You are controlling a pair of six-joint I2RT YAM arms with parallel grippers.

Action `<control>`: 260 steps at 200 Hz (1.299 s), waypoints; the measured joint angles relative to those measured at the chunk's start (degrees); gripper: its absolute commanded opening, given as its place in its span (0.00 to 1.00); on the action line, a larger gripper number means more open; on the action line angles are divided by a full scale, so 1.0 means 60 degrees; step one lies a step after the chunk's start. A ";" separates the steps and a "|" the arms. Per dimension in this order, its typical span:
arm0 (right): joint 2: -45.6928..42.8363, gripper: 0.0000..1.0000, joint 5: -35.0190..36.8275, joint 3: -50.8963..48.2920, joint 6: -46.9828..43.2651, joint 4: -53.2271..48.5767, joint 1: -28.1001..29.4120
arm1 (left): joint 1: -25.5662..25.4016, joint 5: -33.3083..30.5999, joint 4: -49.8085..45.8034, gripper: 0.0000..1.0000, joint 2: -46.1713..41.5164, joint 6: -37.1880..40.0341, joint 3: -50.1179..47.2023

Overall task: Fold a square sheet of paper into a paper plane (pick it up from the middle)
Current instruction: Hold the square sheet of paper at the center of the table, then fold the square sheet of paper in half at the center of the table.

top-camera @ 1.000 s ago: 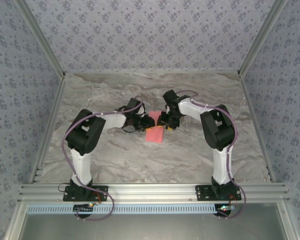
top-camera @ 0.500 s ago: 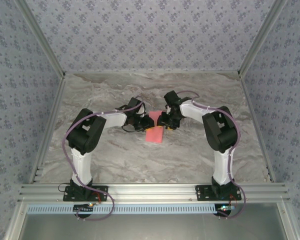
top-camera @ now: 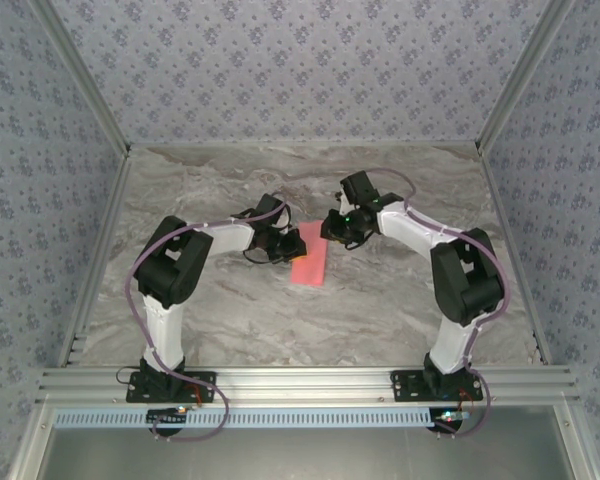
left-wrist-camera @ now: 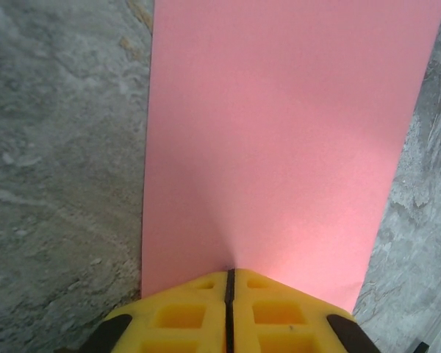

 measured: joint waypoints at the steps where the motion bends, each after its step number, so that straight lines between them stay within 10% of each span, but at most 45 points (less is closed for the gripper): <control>1: 0.0015 0.04 -0.0004 0.0004 -0.0015 0.0007 0.0007 | 0.0000 -0.0004 0.0000 0.03 0.0000 0.0000 0.0000; 100: 0.1880 0.00 -0.0634 0.0291 0.0182 0.0973 0.0328 | 0.0000 -0.0047 -0.0200 0.00 0.0044 -0.0058 0.0098; 260: 0.0867 0.00 -0.1308 -0.1548 -0.0750 0.1840 -0.1541 | -0.0120 -0.0251 -0.0390 0.00 0.0113 -0.0444 0.0229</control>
